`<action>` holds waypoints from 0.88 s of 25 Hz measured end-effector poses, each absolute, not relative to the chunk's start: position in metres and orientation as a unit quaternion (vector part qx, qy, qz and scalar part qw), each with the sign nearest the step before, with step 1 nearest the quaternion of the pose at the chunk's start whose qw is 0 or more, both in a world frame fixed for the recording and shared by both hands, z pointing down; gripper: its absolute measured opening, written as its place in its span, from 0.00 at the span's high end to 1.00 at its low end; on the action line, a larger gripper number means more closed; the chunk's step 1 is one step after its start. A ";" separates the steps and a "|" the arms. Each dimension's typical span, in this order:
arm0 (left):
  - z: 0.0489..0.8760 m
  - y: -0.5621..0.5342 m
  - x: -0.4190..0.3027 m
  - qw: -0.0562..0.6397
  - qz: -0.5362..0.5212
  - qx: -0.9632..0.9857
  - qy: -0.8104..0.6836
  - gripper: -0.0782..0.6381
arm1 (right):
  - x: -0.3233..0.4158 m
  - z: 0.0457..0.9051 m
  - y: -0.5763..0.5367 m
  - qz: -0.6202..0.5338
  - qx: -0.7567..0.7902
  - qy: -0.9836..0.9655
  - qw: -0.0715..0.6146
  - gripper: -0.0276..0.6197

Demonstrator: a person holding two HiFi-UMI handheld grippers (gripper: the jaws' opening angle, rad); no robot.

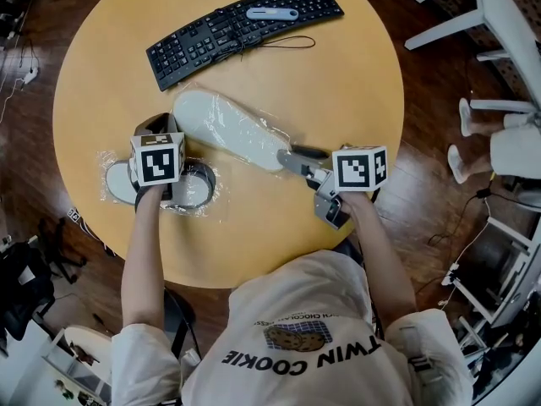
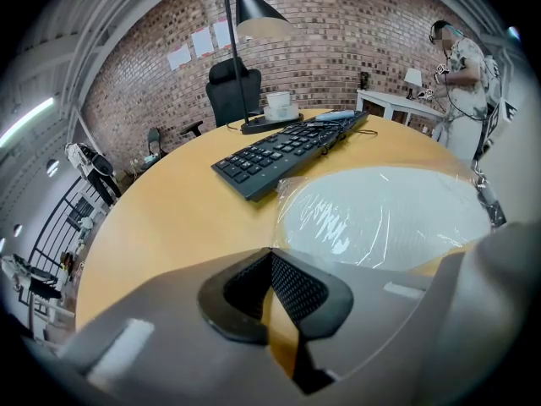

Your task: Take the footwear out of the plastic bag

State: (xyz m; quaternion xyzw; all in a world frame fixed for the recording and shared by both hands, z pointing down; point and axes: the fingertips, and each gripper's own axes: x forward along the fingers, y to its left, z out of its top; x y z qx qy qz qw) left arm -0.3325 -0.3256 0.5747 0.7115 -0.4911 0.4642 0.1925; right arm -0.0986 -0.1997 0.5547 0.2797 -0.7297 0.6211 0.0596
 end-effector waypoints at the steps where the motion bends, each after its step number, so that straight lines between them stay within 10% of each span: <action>1: 0.575 -0.326 -0.332 0.191 0.464 0.712 -0.491 0.89 | -0.103 0.554 -0.200 0.622 0.272 -0.732 0.060 0.73; 22: 0.572 -0.327 -0.330 0.186 0.466 0.705 -0.502 0.89 | -0.081 0.532 -0.186 0.630 0.241 -0.737 -0.043 0.84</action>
